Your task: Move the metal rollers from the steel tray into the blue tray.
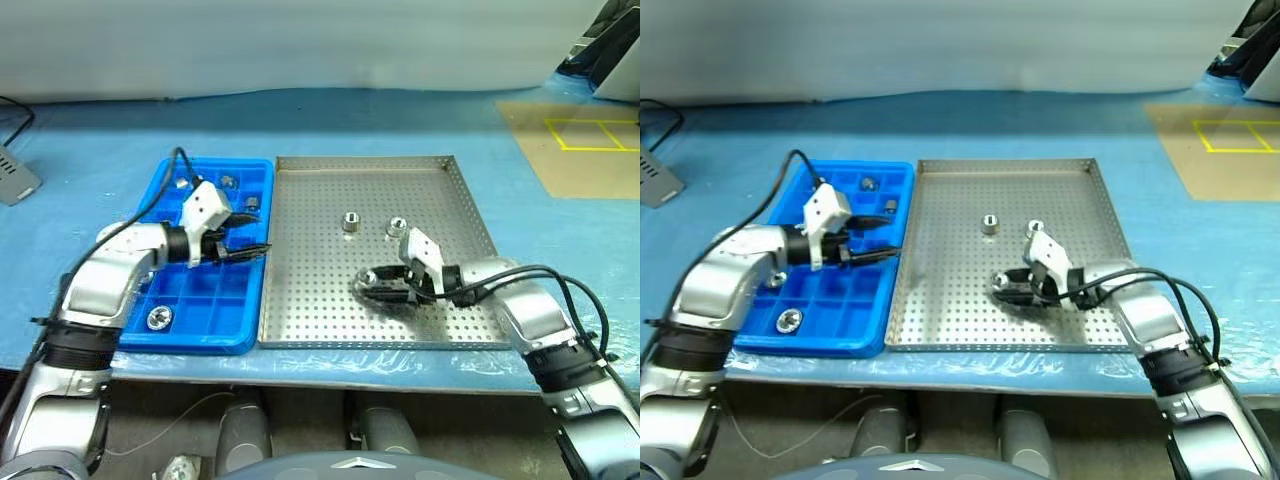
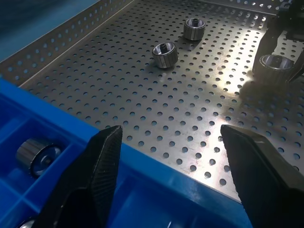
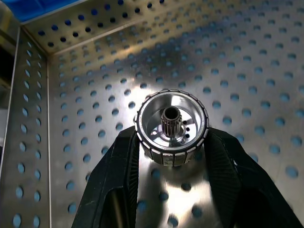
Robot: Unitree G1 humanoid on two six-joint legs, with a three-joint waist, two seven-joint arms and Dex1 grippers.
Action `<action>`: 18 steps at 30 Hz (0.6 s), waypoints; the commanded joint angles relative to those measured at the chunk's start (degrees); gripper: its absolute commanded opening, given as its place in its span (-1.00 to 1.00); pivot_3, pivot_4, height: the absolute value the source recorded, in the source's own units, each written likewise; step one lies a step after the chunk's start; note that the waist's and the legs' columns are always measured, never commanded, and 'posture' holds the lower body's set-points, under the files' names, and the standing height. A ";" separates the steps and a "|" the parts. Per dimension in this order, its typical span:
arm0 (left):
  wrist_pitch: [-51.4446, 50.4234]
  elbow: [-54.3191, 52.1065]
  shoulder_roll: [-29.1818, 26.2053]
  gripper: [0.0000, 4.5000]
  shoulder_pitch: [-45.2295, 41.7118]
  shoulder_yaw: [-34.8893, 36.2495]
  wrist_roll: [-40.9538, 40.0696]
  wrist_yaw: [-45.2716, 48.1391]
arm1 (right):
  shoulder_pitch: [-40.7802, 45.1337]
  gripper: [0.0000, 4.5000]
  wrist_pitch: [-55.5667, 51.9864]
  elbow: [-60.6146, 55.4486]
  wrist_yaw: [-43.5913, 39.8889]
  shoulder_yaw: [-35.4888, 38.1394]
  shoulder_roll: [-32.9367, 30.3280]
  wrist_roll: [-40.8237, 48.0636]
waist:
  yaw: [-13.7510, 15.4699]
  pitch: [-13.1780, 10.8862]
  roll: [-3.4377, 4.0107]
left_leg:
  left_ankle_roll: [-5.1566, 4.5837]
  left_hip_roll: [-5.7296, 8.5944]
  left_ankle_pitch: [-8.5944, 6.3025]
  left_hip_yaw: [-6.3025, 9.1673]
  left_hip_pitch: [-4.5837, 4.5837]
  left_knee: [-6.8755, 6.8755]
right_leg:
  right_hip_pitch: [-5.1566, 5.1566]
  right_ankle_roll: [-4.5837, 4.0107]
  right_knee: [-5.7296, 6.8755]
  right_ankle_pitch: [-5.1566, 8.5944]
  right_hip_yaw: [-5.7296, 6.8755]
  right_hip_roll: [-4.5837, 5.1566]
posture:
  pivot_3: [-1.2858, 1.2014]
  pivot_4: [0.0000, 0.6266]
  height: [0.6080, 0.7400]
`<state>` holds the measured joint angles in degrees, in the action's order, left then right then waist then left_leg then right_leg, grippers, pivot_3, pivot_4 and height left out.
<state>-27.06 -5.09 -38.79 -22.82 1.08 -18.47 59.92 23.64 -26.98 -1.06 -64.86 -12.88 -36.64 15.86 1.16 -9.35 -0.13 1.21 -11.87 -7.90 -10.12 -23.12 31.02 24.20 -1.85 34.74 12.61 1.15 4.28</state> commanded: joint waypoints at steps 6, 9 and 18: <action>-1.77 -9.77 -6.03 0.55 12.21 9.83 -4.30 -1.75 | 16.38 -0.26 4.99 10.42 -6.29 -5.93 8.73 -2.17 | 1.92 -0.02 0.01 | 0.03 -0.09 0.01 0.02 -0.08 -0.03 | 0.03 -0.16 0.05 0.10 0.25 0.00 | 0.13 -0.52 1.00; -1.18 -13.24 -7.37 0.55 17.66 12.82 -4.64 -2.55 | 20.74 -0.26 9.02 14.91 -8.37 -7.96 11.79 -4.24 | 2.99 -0.04 -0.01 | 0.04 -0.09 0.01 0.04 -0.09 -0.02 | 0.02 -0.16 0.07 0.10 0.26 0.03 | 0.16 -0.52 1.00; -3.04 -17.98 -5.51 0.55 25.06 18.24 -6.81 -8.28 | 34.54 -0.26 22.38 39.94 -1.79 -5.98 23.68 -9.76 | 5.26 -0.17 -0.03 | 0.15 -0.10 0.07 0.10 -0.10 0.02 | 0.01 -0.16 0.24 0.10 0.29 0.07 | 0.23 -0.52 1.00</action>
<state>-29.99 -20.84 -44.47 2.00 17.75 -23.97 52.52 57.10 -7.42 36.34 -67.93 -20.70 -13.02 7.12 6.43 -9.52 -0.16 1.34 -11.98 -7.84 -10.01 -23.23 31.05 24.21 -2.02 34.97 12.71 1.43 4.36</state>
